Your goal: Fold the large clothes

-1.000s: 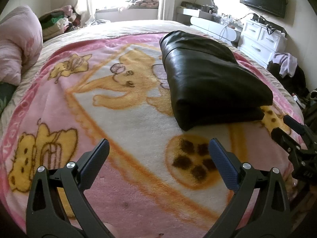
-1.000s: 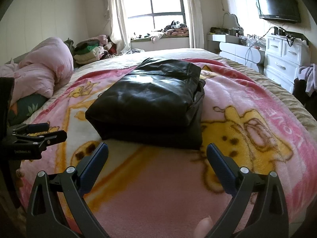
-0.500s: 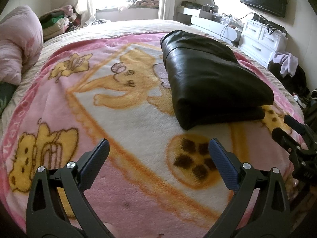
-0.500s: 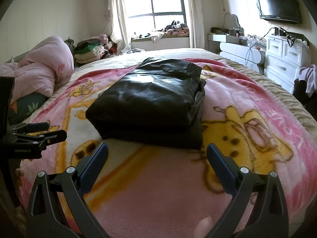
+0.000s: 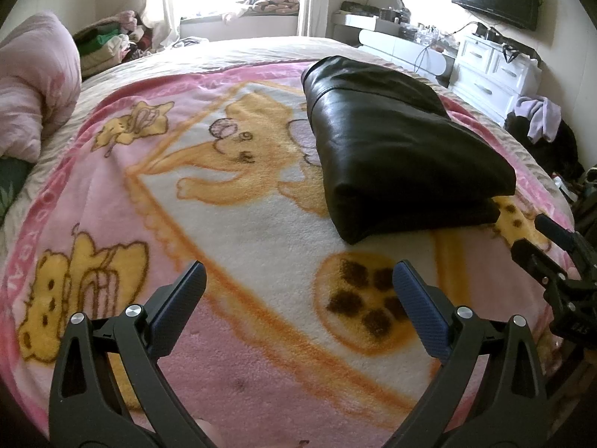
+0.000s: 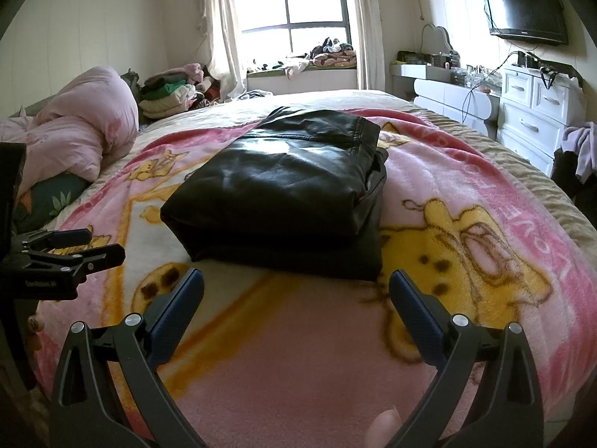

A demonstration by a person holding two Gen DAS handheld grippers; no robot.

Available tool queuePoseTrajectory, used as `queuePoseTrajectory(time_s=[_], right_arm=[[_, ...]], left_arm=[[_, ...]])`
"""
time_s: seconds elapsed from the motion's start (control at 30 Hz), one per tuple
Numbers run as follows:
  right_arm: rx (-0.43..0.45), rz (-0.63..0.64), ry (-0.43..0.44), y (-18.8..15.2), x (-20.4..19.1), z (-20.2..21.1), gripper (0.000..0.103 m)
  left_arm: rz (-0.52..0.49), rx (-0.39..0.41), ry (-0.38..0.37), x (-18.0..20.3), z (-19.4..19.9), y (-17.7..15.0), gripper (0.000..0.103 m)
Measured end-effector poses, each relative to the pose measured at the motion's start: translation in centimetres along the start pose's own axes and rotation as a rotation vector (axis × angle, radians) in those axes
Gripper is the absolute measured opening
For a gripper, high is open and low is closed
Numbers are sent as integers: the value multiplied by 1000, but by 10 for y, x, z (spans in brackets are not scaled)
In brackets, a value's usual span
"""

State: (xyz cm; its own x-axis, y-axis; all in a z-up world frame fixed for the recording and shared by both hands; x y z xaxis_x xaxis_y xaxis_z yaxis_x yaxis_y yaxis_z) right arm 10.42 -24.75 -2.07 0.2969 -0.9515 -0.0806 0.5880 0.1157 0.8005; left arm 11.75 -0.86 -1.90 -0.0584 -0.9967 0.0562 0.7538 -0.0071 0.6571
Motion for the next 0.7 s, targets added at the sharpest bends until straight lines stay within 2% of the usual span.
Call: queuePoseTrajectory(time_s=[0.37, 0.5, 0.6, 0.67, 0.7], right_arm=[[-12, 8, -8, -2, 0, -1, 99], [20, 6, -24, 0, 2, 7, 99], [90, -35, -94, 11, 26, 35, 99], [150, -95, -196, 20, 64, 64, 99], [159, -122, -277, 22, 89, 78, 98]], left_arm=[[-26, -20, 3, 3, -3, -2, 94], [-35, -58, -38, 3, -9, -5, 94], [-16, -67, -17, -9, -9, -4, 94], [20, -73, 7, -26, -6, 2, 94], [56, -78, 18, -42, -4, 8, 94]])
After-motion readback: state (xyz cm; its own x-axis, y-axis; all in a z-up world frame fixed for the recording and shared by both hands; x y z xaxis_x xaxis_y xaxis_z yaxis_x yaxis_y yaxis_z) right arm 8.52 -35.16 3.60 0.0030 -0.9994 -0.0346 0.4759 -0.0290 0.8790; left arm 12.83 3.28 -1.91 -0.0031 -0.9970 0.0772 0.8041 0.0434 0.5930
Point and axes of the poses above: each gripper's, at about its wrist camera, not at the fingertips, and z roughly against the way its jaws point, x to its right, y to its top, the point moved 2 cm from there along -z, roughly the way its jaws point, and after that the axes turned 3 degrees about -x, right-handed, at the moved point
